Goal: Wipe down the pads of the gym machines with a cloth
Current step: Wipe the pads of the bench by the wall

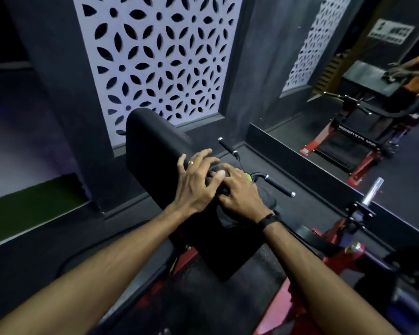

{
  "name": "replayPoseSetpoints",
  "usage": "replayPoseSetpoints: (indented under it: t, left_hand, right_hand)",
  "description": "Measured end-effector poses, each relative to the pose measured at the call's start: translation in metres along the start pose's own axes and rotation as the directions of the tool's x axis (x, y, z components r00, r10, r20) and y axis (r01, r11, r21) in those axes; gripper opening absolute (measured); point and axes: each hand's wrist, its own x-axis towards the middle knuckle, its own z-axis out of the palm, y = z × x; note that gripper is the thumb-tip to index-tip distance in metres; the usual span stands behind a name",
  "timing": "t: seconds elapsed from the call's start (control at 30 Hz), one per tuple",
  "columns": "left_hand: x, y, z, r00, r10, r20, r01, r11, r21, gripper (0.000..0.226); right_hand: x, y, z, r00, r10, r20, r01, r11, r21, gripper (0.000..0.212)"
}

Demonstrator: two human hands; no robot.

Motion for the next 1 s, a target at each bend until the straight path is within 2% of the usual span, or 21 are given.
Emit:
replayPoseSetpoints:
  t: [0.17, 0.3, 0.37, 0.43, 0.53, 0.6, 0.7, 0.77, 0.83, 0.9, 1.0]
  left_hand:
    - [-0.041, 0.019, -0.010, 0.978, 0.123, 0.170, -0.134, 0.989, 0.055, 0.057]
    - [-0.049, 0.018, -0.024, 0.969, 0.114, 0.220, -0.136, 0.987, 0.090, 0.060]
    - [-0.046, 0.012, -0.030, 0.968, 0.094, 0.232, -0.123, 0.986, 0.115, 0.064]
    - [-0.044, 0.005, -0.034, 0.970, 0.062, 0.233, -0.095, 0.987, 0.133, 0.070]
    - [-0.040, -0.016, -0.046, 0.968, 0.036, 0.249, -0.070, 0.989, 0.129, 0.067]
    - [-0.036, -0.034, -0.056, 0.963, 0.028, 0.268, -0.059, 0.992, 0.110, 0.060]
    - [-0.028, -0.065, -0.071, 0.950, 0.053, 0.307, -0.085, 0.992, 0.091, 0.058]
    - [-0.021, -0.085, -0.083, 0.944, 0.077, 0.322, -0.105, 0.992, 0.069, 0.059]
    - [-0.006, -0.108, -0.095, 0.935, 0.104, 0.340, -0.129, 0.990, 0.053, 0.061]
    - [0.008, -0.126, -0.100, 0.926, 0.105, 0.364, -0.131, 0.990, 0.047, 0.059]
    - [0.019, -0.138, -0.102, 0.907, 0.140, 0.397, -0.156, 0.988, 0.007, 0.056]
  right_hand:
    - [-0.052, -0.001, -0.016, 0.992, 0.114, -0.048, -0.117, 0.991, -0.060, 0.058]
    - [-0.069, -0.011, -0.021, 0.973, 0.212, -0.091, -0.221, 0.970, -0.099, 0.068]
    - [-0.069, -0.015, -0.018, 0.945, 0.304, -0.120, -0.310, 0.950, -0.035, 0.081]
    - [-0.066, -0.016, -0.017, 0.895, 0.422, -0.143, -0.422, 0.906, 0.030, 0.088]
    - [-0.057, -0.019, -0.016, 0.817, 0.550, -0.175, -0.564, 0.824, -0.045, 0.081]
    - [-0.046, -0.020, -0.020, 0.720, 0.681, -0.132, -0.692, 0.718, -0.069, 0.082]
    - [-0.032, -0.022, -0.023, 0.545, 0.836, -0.069, -0.838, 0.546, -0.009, 0.081]
    - [-0.033, -0.030, -0.017, 0.523, 0.838, -0.157, -0.852, 0.521, -0.056, 0.073]
    - [-0.034, -0.046, 0.001, 0.528, 0.777, -0.342, -0.847, 0.512, -0.144, 0.067]
    - [-0.042, -0.062, 0.023, 0.568, 0.692, -0.446, -0.821, 0.512, -0.252, 0.070]
    - [-0.053, -0.071, 0.038, 0.637, 0.594, -0.492, -0.768, 0.541, -0.342, 0.076]
